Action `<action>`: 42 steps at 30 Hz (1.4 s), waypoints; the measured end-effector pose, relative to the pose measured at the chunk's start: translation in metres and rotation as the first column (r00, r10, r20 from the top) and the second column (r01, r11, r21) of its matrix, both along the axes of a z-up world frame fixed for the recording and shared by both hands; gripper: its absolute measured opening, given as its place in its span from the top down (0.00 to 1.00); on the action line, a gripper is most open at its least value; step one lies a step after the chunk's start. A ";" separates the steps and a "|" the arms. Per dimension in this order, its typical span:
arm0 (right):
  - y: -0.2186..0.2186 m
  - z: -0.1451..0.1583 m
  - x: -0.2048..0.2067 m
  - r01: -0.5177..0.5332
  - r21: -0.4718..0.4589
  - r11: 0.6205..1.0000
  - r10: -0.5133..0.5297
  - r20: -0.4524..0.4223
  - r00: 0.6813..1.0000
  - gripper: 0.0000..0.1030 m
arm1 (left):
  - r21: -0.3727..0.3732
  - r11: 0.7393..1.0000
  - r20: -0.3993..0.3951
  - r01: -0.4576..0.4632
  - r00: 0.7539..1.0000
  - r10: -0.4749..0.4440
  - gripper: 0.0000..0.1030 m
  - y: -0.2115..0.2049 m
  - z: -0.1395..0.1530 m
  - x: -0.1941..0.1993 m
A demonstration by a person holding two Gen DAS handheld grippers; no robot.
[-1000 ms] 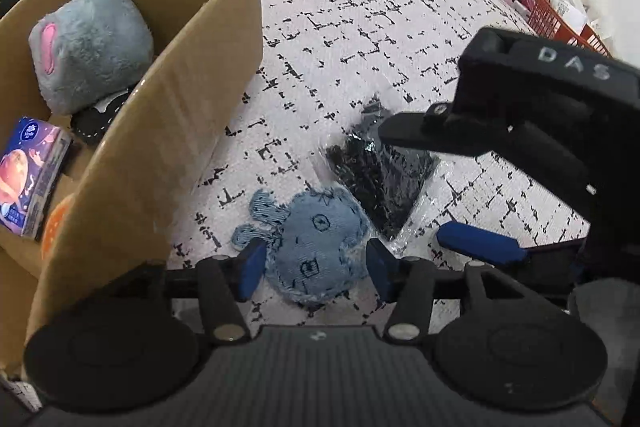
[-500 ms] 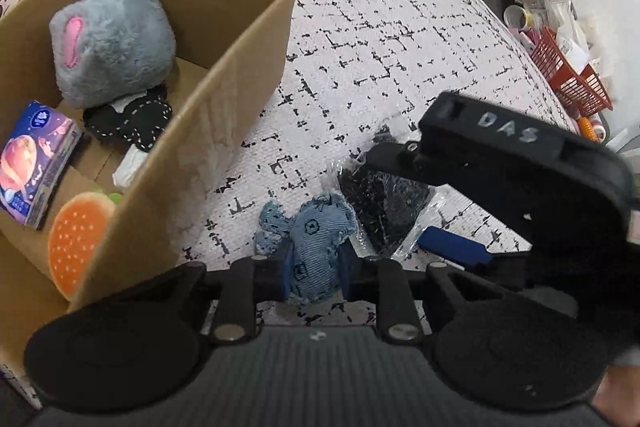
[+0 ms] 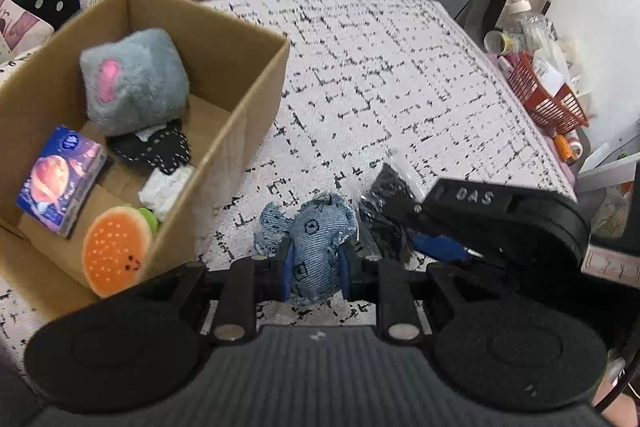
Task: Organize soft objects
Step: 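Grasp the black bag with the right gripper, then carry the fish plush and black bag over the box with both grippers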
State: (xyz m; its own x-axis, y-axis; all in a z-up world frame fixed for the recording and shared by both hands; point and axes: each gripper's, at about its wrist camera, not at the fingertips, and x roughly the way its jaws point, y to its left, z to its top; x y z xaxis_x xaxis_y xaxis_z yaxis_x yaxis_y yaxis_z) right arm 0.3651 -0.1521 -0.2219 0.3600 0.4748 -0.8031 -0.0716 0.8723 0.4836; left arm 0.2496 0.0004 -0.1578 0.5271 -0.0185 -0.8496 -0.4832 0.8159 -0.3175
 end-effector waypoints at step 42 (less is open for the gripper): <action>0.025 0.106 -0.086 -0.167 0.099 0.981 0.131 0.301 0.945 0.73 | 0.049 0.993 0.187 -0.107 0.978 0.096 0.79 0.063 0.082 -0.087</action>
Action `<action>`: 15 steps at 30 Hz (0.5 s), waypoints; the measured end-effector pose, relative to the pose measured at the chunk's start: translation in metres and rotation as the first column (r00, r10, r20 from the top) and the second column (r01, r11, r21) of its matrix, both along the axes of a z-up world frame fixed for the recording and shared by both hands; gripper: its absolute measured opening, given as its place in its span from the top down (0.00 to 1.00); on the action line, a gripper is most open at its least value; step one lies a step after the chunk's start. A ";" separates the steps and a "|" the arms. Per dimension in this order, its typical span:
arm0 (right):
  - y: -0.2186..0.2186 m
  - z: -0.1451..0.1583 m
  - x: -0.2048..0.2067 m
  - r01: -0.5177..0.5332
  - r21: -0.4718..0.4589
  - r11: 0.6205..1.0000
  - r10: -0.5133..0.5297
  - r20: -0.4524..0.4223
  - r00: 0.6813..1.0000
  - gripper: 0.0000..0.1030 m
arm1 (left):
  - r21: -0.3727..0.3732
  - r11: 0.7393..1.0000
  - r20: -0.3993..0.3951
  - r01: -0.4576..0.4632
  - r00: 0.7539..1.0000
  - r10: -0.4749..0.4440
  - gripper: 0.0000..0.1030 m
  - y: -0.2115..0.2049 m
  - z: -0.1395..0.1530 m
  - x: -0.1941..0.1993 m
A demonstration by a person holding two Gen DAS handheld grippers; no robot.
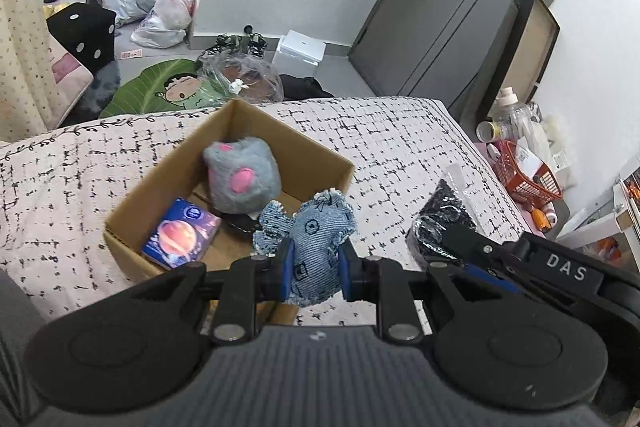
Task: Organize soft objects
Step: 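Carry the fish plush and black bag over the box with both grippers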
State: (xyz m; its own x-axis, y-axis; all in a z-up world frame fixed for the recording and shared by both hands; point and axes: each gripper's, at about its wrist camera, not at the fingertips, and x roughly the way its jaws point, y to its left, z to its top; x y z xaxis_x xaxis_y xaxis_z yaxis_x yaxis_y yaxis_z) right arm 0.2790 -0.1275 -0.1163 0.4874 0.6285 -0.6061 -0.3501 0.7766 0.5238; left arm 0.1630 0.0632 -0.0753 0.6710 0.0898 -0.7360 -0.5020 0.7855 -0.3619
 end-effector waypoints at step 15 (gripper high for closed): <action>0.033 -0.006 -0.008 -0.030 0.008 1.000 0.030 0.013 0.999 0.73 | -0.051 0.994 0.007 -0.092 0.996 0.092 0.79 0.066 -0.012 -0.009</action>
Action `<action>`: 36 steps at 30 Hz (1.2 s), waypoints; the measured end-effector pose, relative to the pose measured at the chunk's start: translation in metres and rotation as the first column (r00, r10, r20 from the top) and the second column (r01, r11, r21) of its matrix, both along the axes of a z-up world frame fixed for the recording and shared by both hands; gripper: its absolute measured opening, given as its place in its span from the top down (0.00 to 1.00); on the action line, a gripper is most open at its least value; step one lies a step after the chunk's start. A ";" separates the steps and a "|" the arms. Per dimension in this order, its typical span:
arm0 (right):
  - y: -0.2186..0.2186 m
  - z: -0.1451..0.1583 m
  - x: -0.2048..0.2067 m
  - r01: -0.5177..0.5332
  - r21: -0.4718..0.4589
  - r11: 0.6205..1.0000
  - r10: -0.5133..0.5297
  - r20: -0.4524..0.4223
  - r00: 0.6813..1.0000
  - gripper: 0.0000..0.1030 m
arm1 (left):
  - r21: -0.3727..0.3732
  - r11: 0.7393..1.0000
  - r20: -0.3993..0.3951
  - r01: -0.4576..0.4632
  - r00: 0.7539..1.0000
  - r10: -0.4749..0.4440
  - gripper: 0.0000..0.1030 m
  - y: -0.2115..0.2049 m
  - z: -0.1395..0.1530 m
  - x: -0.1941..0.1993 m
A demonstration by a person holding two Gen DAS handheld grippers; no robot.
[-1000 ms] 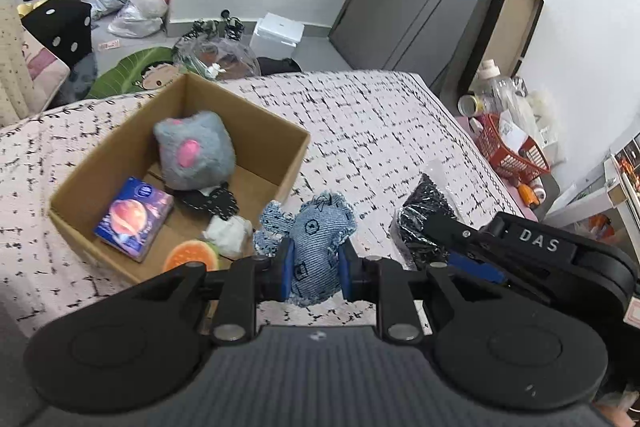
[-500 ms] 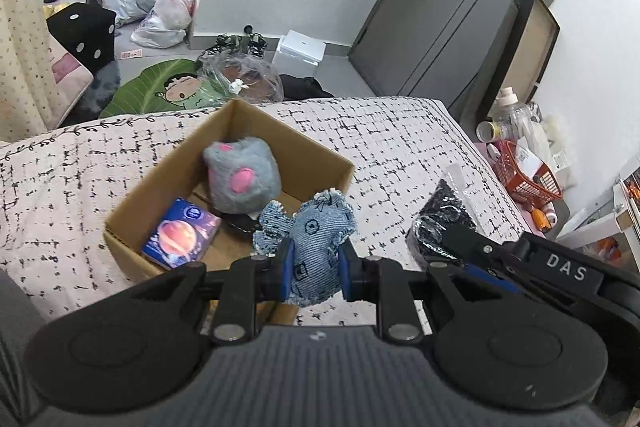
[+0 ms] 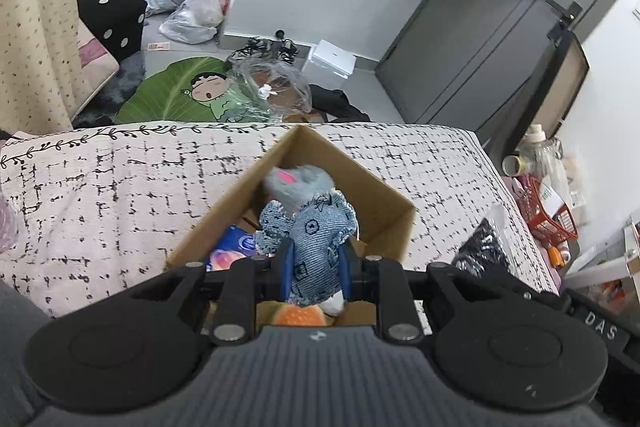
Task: Organize soft objects
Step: 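Carry the fish plush and black bag over the box with both grippers, then open the left gripper to drop the fish plush into the box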
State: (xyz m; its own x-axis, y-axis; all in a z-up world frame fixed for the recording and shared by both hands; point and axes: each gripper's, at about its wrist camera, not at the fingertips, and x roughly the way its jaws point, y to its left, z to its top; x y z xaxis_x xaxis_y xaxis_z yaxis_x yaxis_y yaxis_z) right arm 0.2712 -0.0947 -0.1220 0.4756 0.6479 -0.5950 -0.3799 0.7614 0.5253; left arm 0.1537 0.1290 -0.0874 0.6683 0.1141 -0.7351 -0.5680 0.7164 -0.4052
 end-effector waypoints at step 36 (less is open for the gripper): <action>0.069 -0.022 0.023 0.004 0.004 1.000 -0.004 0.025 1.000 0.47 | -0.110 0.993 -0.103 0.052 0.993 -0.064 0.68 0.055 -0.036 0.027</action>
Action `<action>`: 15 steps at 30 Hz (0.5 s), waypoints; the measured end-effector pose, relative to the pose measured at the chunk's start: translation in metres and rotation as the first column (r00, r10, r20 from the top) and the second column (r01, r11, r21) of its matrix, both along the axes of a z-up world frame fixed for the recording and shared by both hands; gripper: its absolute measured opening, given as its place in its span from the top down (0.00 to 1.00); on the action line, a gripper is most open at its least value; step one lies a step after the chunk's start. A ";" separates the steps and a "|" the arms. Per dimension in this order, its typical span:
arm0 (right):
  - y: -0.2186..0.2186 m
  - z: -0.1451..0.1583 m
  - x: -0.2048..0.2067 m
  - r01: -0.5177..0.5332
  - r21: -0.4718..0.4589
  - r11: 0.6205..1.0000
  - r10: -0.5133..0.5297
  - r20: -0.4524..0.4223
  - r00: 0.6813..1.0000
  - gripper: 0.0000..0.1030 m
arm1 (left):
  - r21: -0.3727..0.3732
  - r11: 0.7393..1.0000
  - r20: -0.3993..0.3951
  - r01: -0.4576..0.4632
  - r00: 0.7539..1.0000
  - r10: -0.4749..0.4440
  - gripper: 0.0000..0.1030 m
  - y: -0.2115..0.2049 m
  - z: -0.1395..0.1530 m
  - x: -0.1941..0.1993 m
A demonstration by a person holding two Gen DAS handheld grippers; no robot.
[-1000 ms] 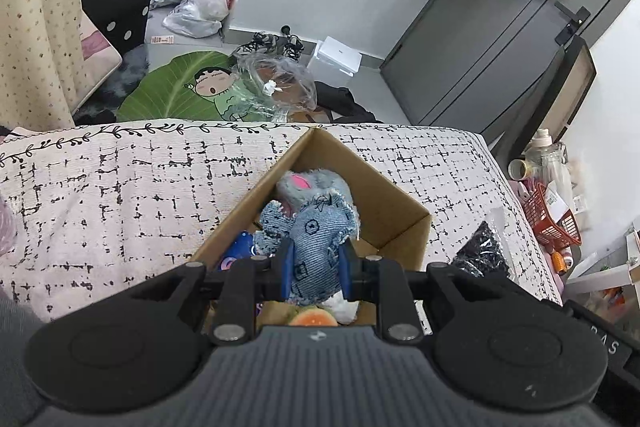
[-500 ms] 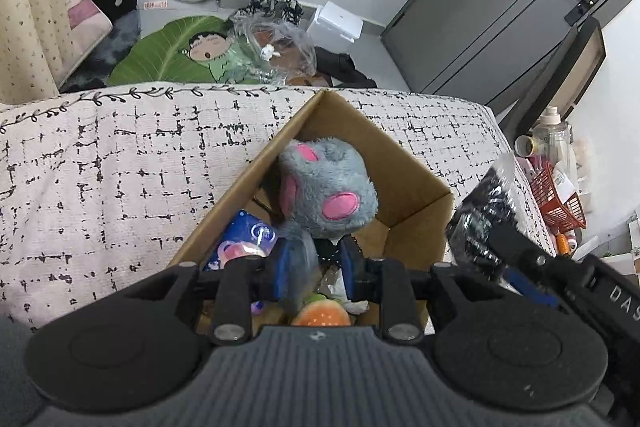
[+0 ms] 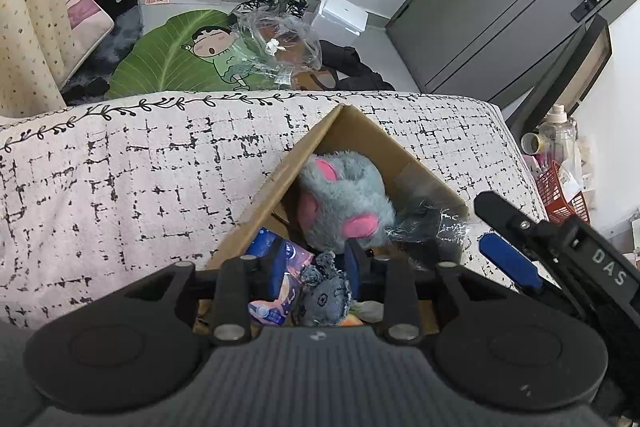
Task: Organize soft objects
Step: 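Open the left gripper to drop the fish plush into the box, then open the right gripper to drop the black bag into the box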
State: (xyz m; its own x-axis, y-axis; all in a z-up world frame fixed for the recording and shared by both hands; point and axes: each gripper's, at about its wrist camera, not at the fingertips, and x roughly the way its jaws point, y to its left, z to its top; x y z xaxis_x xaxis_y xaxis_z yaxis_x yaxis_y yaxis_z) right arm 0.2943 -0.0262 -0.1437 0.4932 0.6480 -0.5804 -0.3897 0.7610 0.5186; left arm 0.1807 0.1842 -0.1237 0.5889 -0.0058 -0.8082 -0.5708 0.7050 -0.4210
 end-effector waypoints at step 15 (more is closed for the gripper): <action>-0.001 0.001 0.000 -0.009 -0.044 0.999 0.006 -0.056 0.998 0.82 | 0.033 0.999 0.023 0.031 0.999 -0.031 0.46 -0.008 0.033 -0.016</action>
